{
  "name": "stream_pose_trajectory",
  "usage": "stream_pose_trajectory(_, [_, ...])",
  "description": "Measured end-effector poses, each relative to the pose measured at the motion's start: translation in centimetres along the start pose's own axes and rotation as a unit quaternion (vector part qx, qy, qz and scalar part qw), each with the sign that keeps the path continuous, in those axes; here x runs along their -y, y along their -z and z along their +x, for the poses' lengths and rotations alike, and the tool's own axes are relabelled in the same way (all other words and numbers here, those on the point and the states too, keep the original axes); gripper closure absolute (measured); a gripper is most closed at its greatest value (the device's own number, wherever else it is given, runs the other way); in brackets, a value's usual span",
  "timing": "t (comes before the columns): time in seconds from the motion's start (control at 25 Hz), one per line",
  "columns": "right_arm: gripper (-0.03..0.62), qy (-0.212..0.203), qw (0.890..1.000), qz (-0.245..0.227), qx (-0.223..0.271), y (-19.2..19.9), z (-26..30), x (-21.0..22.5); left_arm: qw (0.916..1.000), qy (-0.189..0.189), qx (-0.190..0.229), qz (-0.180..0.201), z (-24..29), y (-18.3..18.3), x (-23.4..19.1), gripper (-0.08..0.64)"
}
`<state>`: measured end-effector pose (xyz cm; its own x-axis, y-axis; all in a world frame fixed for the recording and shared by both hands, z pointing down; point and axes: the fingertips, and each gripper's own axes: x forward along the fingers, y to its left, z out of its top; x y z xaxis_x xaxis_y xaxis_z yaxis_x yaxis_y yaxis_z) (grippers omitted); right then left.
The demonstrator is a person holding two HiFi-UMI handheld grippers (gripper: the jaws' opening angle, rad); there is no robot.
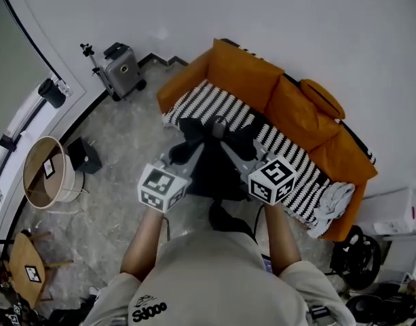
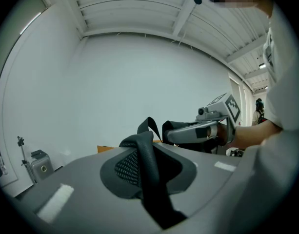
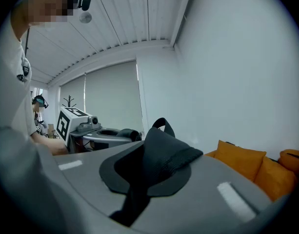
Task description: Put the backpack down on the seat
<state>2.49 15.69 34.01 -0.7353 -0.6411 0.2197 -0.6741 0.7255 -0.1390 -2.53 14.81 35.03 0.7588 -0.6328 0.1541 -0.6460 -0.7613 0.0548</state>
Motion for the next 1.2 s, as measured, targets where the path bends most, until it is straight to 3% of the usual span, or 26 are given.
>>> stream_pose_trajectory(0.72, [0.574,-0.036,0.999,0.015,-0.032,-3.1,9.0,18.3,0.9987,-0.034,-0.018,-0.033,17.1,-1.7,-11.5,0.500])
stream_pose_trajectory(1.2, [0.574,-0.051,0.997,0.030,-0.047,-3.0,14.4,24.5,0.9966,-0.052,-0.028,-0.057,22.4,-0.6,-17.5,0.500])
